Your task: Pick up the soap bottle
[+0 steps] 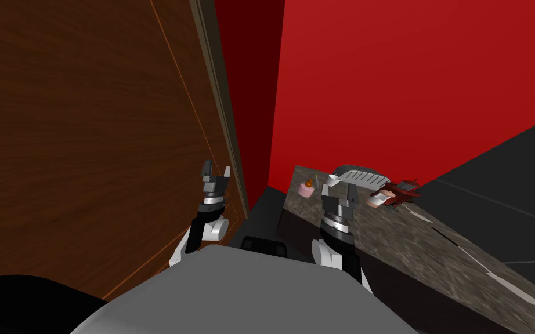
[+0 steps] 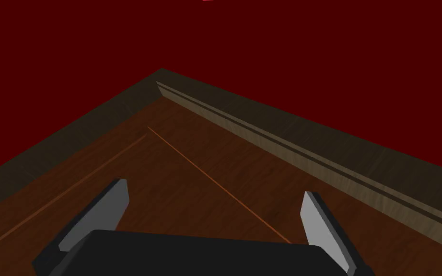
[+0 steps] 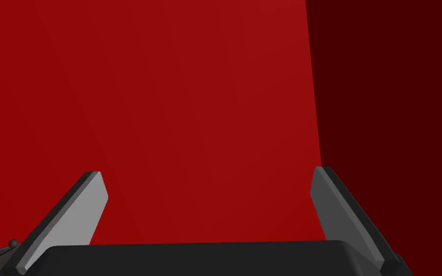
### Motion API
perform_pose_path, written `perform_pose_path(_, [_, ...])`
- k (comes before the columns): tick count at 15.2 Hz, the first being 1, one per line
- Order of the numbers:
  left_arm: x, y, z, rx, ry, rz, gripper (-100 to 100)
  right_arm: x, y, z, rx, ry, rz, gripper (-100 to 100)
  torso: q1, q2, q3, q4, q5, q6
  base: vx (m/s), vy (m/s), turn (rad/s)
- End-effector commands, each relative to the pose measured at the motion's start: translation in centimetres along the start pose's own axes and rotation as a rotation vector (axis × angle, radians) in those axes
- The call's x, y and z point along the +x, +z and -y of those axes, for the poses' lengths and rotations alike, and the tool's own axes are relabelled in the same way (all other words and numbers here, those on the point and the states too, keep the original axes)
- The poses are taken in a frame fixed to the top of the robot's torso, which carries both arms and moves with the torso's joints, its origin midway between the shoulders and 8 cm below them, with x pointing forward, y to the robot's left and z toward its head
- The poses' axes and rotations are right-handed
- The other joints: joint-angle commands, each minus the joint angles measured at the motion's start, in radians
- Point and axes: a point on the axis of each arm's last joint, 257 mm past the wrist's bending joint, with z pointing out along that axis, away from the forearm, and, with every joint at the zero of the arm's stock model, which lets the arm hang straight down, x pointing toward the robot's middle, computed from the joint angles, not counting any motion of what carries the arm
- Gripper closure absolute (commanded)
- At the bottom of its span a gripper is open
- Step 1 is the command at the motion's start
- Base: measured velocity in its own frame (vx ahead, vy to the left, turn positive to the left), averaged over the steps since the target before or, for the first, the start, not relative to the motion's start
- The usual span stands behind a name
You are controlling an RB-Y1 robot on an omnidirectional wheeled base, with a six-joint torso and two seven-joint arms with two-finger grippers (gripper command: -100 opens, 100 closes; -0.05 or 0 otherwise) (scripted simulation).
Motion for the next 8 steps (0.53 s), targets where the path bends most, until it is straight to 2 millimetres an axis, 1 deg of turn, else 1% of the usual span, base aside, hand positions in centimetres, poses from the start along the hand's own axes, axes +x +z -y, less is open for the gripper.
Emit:
perform_pose_path(1, [0.0, 0.0, 0.0, 0.000, 0.000, 0.000, 0, 0.9, 0.0, 0.2, 0.000, -0.020, -0.057, -100, 0.000, 0.000, 0.000, 0.000, 0.000, 0.000, 0.002, 0.004, 0.026])
perform_pose_path(2, [0.0, 0.0, 0.0, 0.000, 0.000, 0.000, 0, 0.9, 0.0, 0.2, 0.000, -0.020, -0.057, -100, 0.000, 0.000, 0.000, 0.000, 0.000, 0.000, 0.003, 0.005, 0.032])
perform_pose_path(3, [0.0, 0.0, 0.0, 0.000, 0.000, 0.000, 0, 1.6, 0.0, 0.4, -0.001, -0.036, -0.100, -100, 0.000, 0.000, 0.000, 0.000, 0.000, 0.000, 0.004, 0.006, 0.042])
perform_pose_path(4, [0.0, 0.0, 0.0, 0.000, 0.000, 0.000, 0, 1.6, 0.0, 0.4, -0.001, -0.036, -0.102, -100, 0.000, 0.000, 0.000, 0.000, 0.000, 0.000, 0.005, 0.005, 0.035])
perform_pose_path(5, [0.0, 0.0, 0.0, 0.000, 0.000, 0.000, 0, 2.4, -0.1, 0.6, -0.003, -0.053, -0.148, -100, 0.000, 0.000, 0.000, 0.000, 0.000, 0.000, 0.005, 0.008, 0.036])
perform_pose_path(6, [0.0, 0.0, 0.0, 0.000, 0.000, 0.000, 0, 2.4, -0.1, 0.6, -0.003, -0.055, -0.152, -100, 0.000, -0.001, 0.000, 0.000, 0.000, 0.000, 0.005, 0.007, 0.034])
perform_pose_path(7, [0.0, 0.0, 0.0, 0.000, 0.000, 0.000, 0, 3.3, -0.3, 0.9, -0.008, -0.073, -0.201, -100, 0.000, -0.001, 0.000, 0.000, 0.000, 0.000, 0.007, 0.009, 0.058])
perform_pose_path(8, [0.0, 0.0, 0.0, 0.000, 0.000, 0.000, 0, 3.4, -0.3, 0.9, -0.007, -0.076, -0.208, -100, 0.000, -0.001, 0.000, 0.000, 0.000, 0.000, 0.007, 0.009, 0.051])
